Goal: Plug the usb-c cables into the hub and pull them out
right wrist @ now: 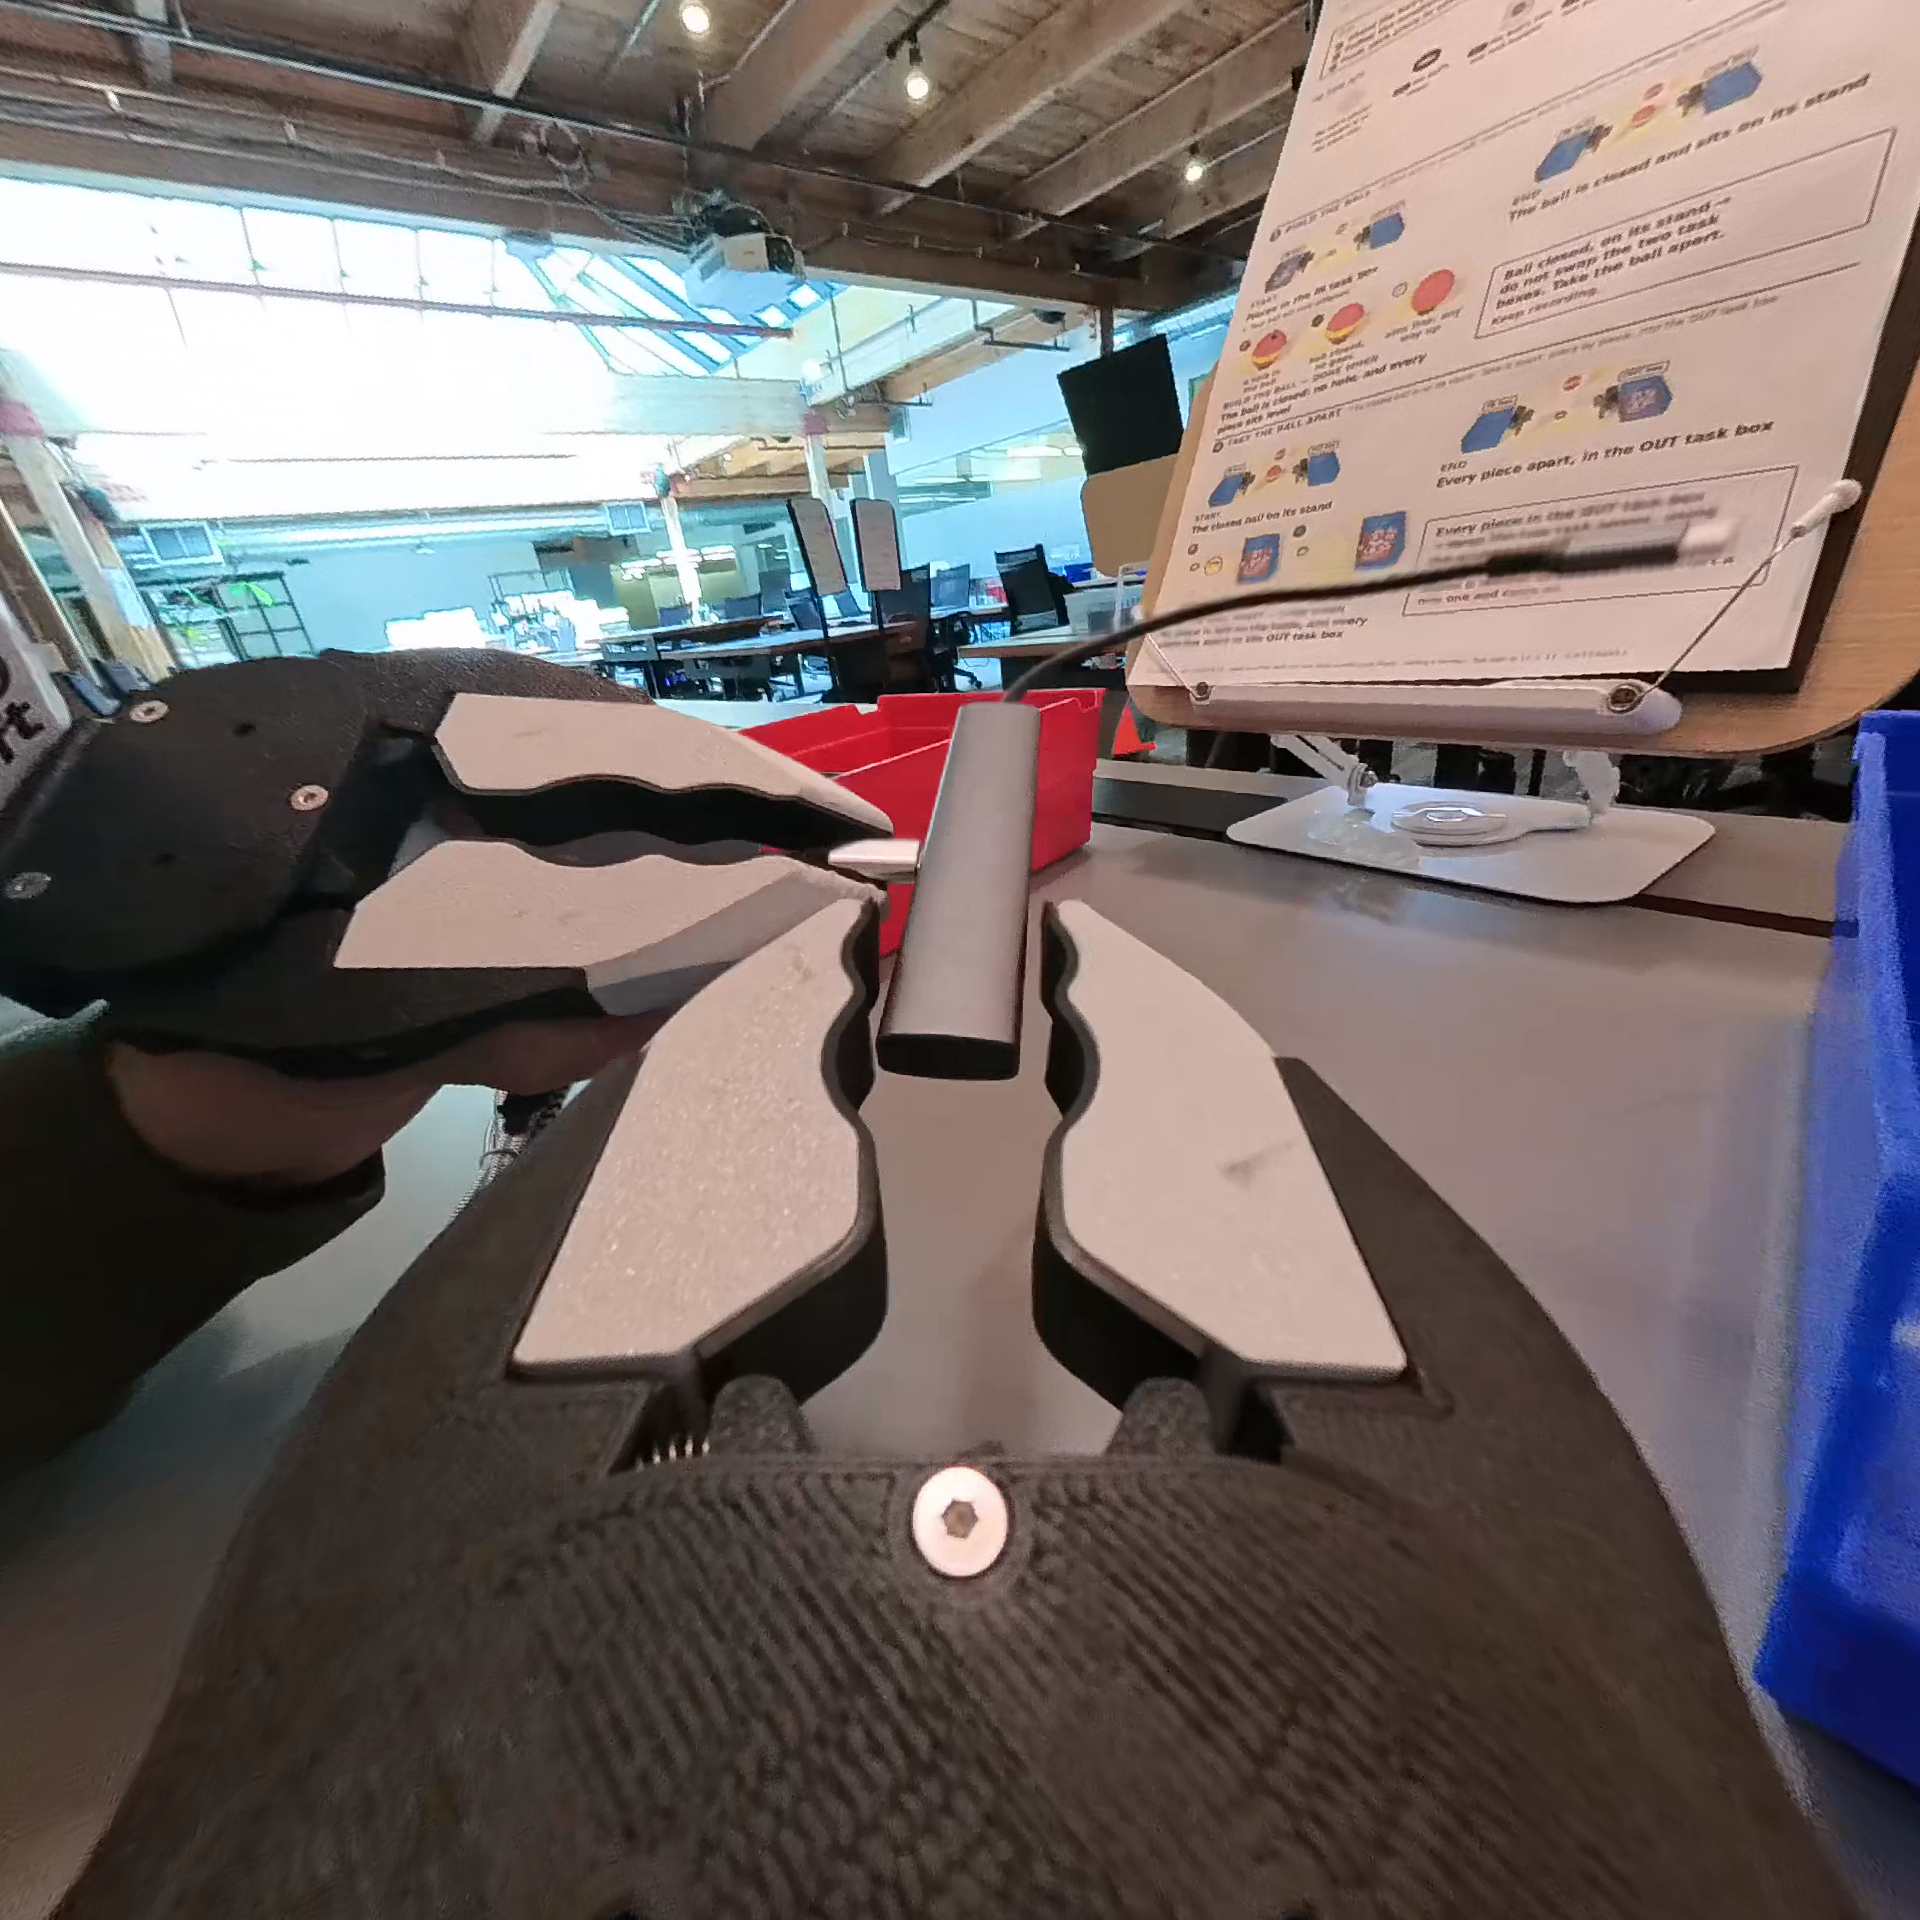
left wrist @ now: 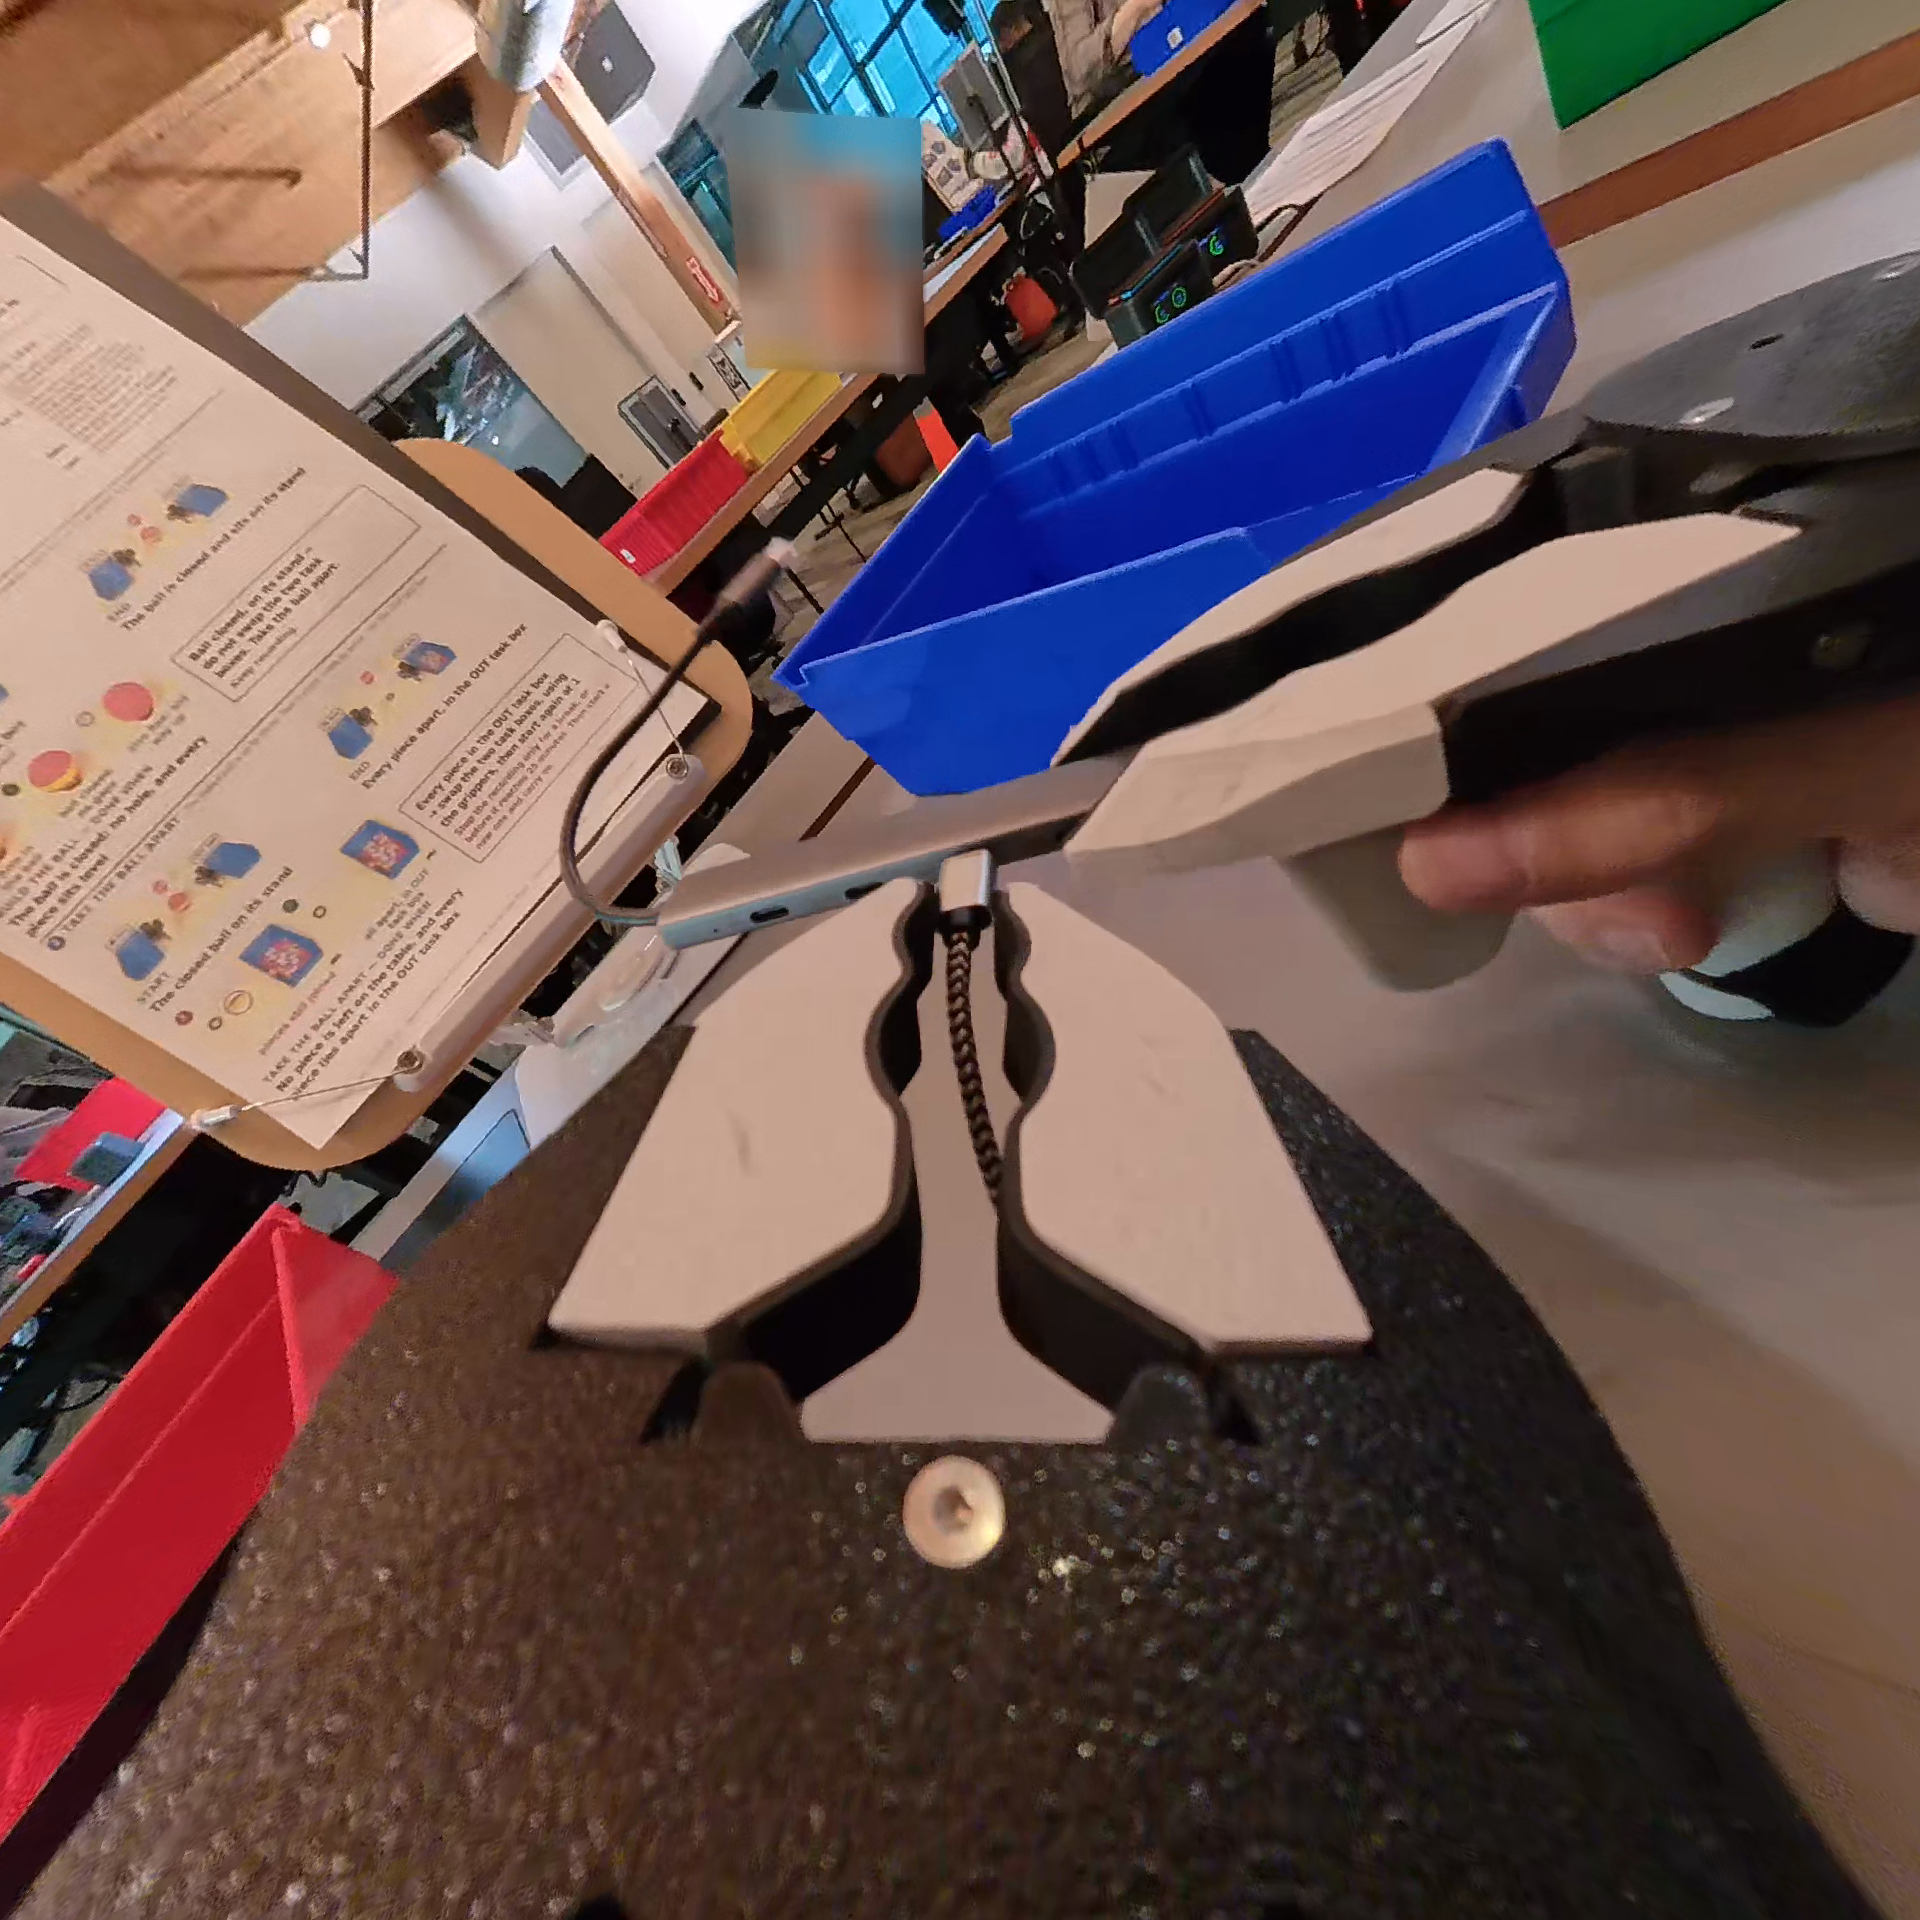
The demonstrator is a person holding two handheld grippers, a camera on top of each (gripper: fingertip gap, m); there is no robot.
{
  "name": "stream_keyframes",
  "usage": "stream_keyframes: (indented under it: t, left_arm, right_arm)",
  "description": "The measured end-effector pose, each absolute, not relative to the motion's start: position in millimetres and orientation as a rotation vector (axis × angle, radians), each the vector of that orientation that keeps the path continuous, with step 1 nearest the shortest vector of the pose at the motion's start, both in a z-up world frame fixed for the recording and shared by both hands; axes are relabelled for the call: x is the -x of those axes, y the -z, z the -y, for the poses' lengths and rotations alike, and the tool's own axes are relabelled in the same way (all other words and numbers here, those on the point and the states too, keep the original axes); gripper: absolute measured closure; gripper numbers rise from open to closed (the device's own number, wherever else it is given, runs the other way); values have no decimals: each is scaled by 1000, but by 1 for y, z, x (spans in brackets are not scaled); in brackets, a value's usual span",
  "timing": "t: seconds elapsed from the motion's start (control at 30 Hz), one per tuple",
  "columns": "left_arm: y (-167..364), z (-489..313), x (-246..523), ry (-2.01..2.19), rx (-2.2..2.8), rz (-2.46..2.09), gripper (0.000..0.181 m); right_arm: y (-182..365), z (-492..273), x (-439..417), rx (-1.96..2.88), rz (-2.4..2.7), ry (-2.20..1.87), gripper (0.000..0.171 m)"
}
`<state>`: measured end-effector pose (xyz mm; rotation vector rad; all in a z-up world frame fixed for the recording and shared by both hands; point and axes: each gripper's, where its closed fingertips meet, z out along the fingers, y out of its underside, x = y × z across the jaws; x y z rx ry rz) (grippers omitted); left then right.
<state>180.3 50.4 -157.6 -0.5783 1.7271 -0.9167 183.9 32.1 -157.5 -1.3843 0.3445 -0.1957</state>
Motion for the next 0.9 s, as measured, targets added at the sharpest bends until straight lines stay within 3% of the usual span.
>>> stream_keyframes:
  t: [0.37,0.53,0.63,0.8,0.9]
  left_arm:
    - [157,-46,-178,1097,666,-1729,169]
    - [143,-64,-180,1773,1274,-1569,141]
    - [145,-75,-179,2093,1517,-1459,150]
    - [160,-68,-178,2254,1722,-1491,141]
    - [157,-63,-180,2321,1751,-1435,159]
  right_arm:
    - [160,-31,-185,1419,-331,286,148]
    - [157,-33,-175,1414,-227,392,148]
    - [157,-35,-170,1414,-175,437,148]
    - [154,-35,-167,1393,-150,467,148]
    - [156,-39,-161,1408,-107,474,148]
